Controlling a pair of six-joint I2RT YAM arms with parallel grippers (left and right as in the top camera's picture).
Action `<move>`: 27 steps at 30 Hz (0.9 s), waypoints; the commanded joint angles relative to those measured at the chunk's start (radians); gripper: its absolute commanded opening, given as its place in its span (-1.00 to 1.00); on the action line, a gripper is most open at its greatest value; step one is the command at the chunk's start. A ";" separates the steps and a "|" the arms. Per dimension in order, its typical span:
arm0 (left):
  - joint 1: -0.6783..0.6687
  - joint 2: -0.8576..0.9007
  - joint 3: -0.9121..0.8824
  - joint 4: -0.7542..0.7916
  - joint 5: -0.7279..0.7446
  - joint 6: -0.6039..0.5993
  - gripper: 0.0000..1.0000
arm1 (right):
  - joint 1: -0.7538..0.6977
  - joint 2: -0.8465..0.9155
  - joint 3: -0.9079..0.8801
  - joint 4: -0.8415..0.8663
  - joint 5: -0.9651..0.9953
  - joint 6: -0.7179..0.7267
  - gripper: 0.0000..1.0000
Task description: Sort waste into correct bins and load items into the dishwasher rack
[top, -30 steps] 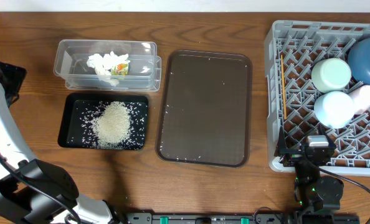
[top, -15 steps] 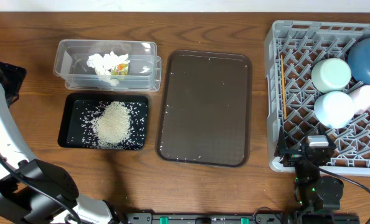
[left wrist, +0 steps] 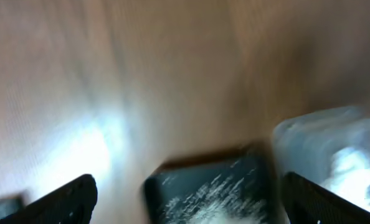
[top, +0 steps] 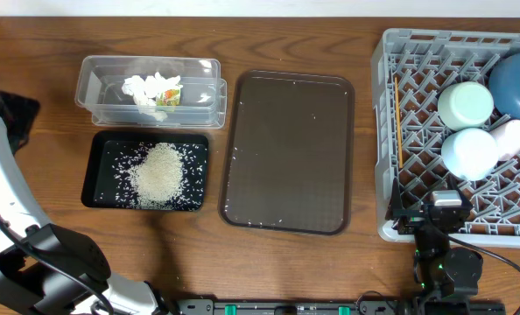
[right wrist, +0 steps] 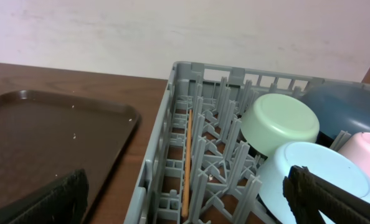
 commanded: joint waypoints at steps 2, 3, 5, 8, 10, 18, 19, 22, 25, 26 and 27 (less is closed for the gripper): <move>0.001 -0.025 0.002 -0.121 -0.012 0.026 0.90 | -0.008 -0.010 -0.006 0.002 0.007 -0.013 0.98; 0.001 -0.032 0.002 -0.131 0.001 0.026 0.90 | -0.008 -0.010 -0.006 0.002 0.007 -0.013 0.98; -0.001 -0.047 0.001 -0.170 0.018 0.026 0.90 | -0.008 -0.010 -0.006 0.002 0.007 -0.013 0.98; -0.033 -0.088 -0.040 -0.199 0.009 0.039 0.90 | -0.008 -0.010 -0.006 0.002 0.007 -0.013 0.98; -0.068 -0.137 -0.118 -0.163 0.005 0.063 0.90 | -0.008 -0.010 -0.006 0.002 0.007 -0.013 0.98; -0.330 -0.462 -0.651 0.318 0.035 0.082 0.90 | -0.008 -0.010 -0.006 0.002 0.007 -0.013 0.99; -0.365 -0.507 -0.713 0.383 0.035 0.090 0.90 | -0.008 -0.010 -0.006 0.002 0.007 -0.013 0.98; -0.460 -0.657 -0.896 0.556 0.035 0.090 0.90 | -0.008 -0.010 -0.006 0.002 0.007 -0.013 0.98; -0.525 -0.823 -1.054 0.661 0.019 0.090 0.90 | -0.008 -0.010 -0.006 0.002 0.007 -0.013 0.98; -0.534 -0.870 -1.089 0.662 0.013 0.090 0.90 | -0.008 -0.010 -0.006 0.002 0.007 -0.013 0.99; -0.537 -0.918 -1.121 0.659 0.013 0.090 0.90 | -0.008 -0.010 -0.006 0.002 0.006 -0.013 0.99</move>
